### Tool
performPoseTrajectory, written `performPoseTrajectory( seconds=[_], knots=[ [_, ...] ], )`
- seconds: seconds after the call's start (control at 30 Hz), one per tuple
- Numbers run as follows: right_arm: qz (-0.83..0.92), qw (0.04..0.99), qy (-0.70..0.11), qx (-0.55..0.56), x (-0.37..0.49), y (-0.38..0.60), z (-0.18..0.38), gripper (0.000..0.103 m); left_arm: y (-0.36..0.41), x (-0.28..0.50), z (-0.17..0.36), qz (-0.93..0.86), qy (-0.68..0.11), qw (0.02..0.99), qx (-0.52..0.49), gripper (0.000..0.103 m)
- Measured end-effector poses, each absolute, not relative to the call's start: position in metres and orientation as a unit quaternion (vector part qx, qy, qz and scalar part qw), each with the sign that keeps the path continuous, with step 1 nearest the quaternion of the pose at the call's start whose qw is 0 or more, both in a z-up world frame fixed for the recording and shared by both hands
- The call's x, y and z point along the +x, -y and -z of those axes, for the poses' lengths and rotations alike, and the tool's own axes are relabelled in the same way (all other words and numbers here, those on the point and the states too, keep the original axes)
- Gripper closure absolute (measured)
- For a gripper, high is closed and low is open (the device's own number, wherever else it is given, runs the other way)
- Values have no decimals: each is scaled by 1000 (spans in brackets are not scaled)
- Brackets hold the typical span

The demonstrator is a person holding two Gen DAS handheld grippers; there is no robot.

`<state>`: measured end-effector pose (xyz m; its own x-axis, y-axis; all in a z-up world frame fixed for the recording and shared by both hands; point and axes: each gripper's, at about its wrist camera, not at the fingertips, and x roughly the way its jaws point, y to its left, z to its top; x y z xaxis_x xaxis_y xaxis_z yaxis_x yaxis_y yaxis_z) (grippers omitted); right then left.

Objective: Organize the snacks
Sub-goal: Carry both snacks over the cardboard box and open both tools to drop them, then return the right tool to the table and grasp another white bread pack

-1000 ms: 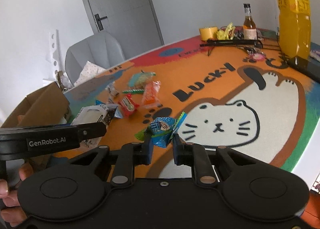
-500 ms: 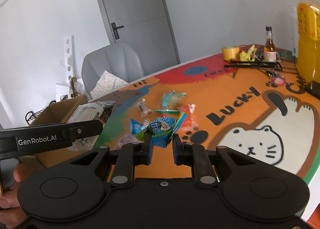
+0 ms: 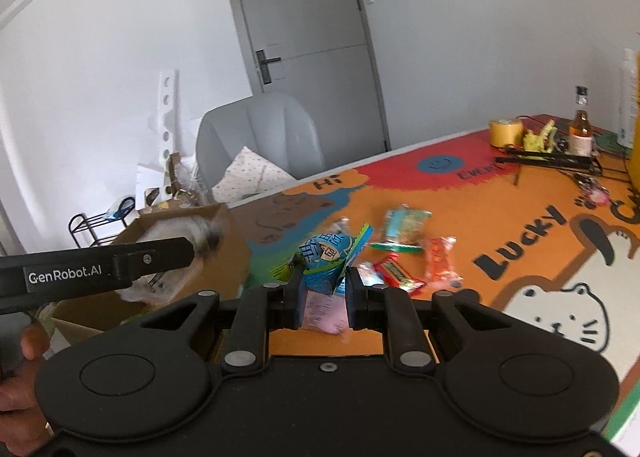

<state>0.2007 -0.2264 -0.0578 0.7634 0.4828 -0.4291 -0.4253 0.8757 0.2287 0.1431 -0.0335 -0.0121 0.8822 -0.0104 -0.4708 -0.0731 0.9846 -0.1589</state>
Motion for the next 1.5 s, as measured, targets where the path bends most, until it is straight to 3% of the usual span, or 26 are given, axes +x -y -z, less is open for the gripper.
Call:
performPoseTrajectory(
  seconds=[0.03, 0.2, 0.6, 0.7, 0.73, 0.87, 1.27, 1.5],
  knots=[
    [-246, 937, -243, 57, 201, 222, 57, 85, 30, 143, 11, -16, -244, 966, -88, 77],
    [-260, 935, -237, 48, 199, 201, 52, 85, 10, 136, 8, -31, -239, 966, -94, 81],
    [-299, 922, -239, 50, 194, 171, 44, 85, -29, 124, 14, -79, -254, 957, -117, 75],
    [-325, 914, -235, 57, 193, 160, 40, 85, -36, 120, 15, -88, -253, 956, -123, 61],
    [-335, 912, -232, 58, 192, 155, 38, 84, -39, 118, 15, -92, -252, 955, -124, 52],
    [-365, 898, -235, 69, 193, 145, 36, 65, -48, 111, 14, -111, -244, 955, -129, 25],
    [-299, 910, -278, 75, 197, 180, 49, 58, -58, 109, 19, -125, -245, 951, -141, 16],
    [-265, 913, -303, 58, 188, 193, 63, 41, -56, 102, 24, -130, -243, 951, -140, 13]
  ],
)
